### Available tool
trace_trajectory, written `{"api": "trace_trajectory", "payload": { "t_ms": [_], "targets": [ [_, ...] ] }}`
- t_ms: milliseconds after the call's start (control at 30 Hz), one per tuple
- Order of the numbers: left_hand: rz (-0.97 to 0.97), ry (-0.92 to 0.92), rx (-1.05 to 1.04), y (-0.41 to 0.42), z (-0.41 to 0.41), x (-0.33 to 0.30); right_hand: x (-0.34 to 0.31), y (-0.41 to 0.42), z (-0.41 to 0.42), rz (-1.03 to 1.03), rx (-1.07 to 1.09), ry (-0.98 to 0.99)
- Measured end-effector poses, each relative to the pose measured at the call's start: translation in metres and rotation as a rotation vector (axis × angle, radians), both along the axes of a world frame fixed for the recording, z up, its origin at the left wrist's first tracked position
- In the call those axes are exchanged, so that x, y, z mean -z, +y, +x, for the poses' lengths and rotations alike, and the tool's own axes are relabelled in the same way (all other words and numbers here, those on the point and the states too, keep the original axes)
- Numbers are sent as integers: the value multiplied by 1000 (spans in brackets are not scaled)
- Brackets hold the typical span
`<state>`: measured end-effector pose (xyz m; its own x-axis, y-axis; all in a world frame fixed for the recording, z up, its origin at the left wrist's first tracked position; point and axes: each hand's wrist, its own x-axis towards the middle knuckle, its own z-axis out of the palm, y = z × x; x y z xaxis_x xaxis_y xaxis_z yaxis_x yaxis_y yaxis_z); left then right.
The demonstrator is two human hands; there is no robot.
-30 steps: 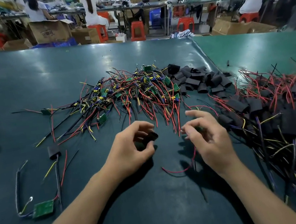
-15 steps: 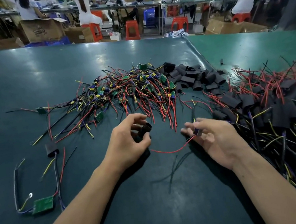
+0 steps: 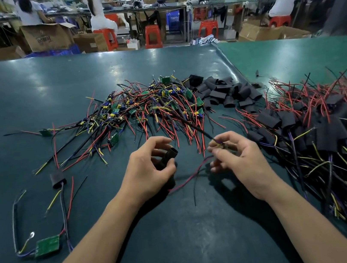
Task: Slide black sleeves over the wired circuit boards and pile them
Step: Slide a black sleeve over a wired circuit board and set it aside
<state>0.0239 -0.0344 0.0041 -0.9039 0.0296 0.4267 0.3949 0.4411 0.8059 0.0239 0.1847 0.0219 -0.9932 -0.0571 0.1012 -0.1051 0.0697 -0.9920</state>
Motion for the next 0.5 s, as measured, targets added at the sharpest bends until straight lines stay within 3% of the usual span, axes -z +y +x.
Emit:
{"api": "trace_trajectory", "payload": {
  "t_ms": [333,500],
  "targets": [
    [30,87,102,1,2,-1,-10,14,-12,-569,149,15],
    [39,143,101,0,0,0,-8,12,-13,-568,157,19]
  ]
}}
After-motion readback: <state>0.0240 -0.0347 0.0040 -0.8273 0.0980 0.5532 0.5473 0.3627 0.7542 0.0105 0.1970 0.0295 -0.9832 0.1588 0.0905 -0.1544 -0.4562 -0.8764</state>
